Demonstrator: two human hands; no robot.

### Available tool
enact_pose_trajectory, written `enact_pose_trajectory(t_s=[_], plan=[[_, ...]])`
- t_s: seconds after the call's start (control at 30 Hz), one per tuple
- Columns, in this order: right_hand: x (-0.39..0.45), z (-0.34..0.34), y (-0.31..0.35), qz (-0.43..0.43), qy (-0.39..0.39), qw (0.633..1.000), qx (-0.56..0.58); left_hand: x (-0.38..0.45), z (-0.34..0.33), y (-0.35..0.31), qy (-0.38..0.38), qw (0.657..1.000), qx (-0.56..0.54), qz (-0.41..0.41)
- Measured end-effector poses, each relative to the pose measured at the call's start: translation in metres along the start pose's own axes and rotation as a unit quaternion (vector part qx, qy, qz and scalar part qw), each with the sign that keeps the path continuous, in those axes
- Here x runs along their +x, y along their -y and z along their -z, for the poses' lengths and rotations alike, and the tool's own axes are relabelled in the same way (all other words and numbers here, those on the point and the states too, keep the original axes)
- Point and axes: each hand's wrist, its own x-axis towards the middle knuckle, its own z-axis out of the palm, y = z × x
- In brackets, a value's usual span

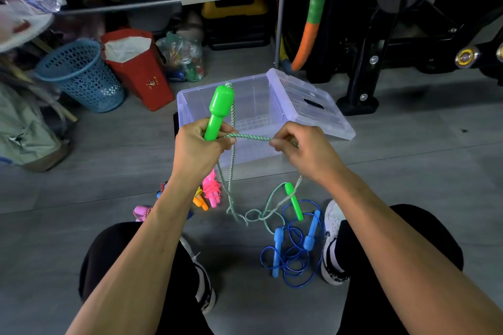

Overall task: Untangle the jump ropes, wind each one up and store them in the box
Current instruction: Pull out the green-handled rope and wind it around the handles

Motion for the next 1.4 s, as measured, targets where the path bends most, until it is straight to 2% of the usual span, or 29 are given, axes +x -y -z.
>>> enact_pose_trajectory(t_s=[0.07,0.17,0.3,0.4,0.43,0.53,0.6,0.77,0.9,1.0,1.07,1.1,1.17,1.2,1.27,1.33,1.4], plan=[[0.000,0.001,0.000,0.015,-0.017,1.000,0.013,0.000,0.000,0.002,0.011,1.000,0.004,0.005],[-0.001,0.001,0.001,0.007,0.008,1.000,0.024,-0.001,0.000,0.002,0.048,0.999,-0.012,0.022],[0.000,-0.002,0.004,-0.005,0.038,0.999,0.035,-0.007,-0.006,-0.005,0.170,0.982,-0.074,0.033],[0.000,-0.009,0.009,0.003,0.041,0.999,0.028,-0.015,-0.017,-0.006,0.240,0.968,-0.060,0.036],[0.000,-0.010,0.010,0.000,0.044,0.999,0.030,-0.015,-0.019,-0.004,0.227,0.972,-0.046,0.042],[-0.001,-0.006,0.005,-0.026,0.057,0.997,0.041,-0.003,-0.014,0.001,0.126,0.989,-0.056,0.062],[-0.002,-0.002,0.001,-0.047,0.063,0.996,0.052,0.004,-0.006,0.003,0.105,0.991,-0.061,0.052],[-0.002,-0.001,-0.010,-0.105,0.063,0.992,0.042,-0.007,-0.014,0.003,0.154,0.986,0.030,0.052],[0.000,-0.003,-0.021,-0.123,0.085,0.983,-0.107,-0.011,-0.009,0.001,0.168,0.977,0.129,-0.036],[0.000,-0.013,-0.014,-0.112,0.142,0.984,0.000,-0.016,0.001,-0.006,0.238,0.966,0.092,-0.038],[0.001,-0.019,-0.006,-0.086,0.157,0.978,0.108,-0.018,0.006,-0.011,0.239,0.969,0.049,-0.025],[0.001,-0.019,-0.002,-0.086,0.150,0.973,0.153,-0.017,0.007,-0.012,0.211,0.977,0.027,-0.012],[0.001,-0.015,0.003,-0.110,0.129,0.959,0.225,-0.009,0.009,-0.007,0.100,0.994,-0.012,0.037],[0.001,-0.012,0.003,-0.117,0.117,0.959,0.230,-0.003,0.012,-0.004,0.038,0.996,-0.039,0.073],[0.001,-0.006,0.000,-0.109,0.103,0.971,0.184,0.007,0.018,0.003,-0.047,0.978,-0.132,0.153],[-0.001,-0.003,-0.003,-0.087,0.114,0.981,0.132,0.010,0.017,0.008,-0.052,0.958,-0.182,0.217],[-0.005,-0.006,-0.002,-0.053,0.142,0.985,0.085,0.003,0.008,0.008,0.021,0.947,-0.171,0.270]])
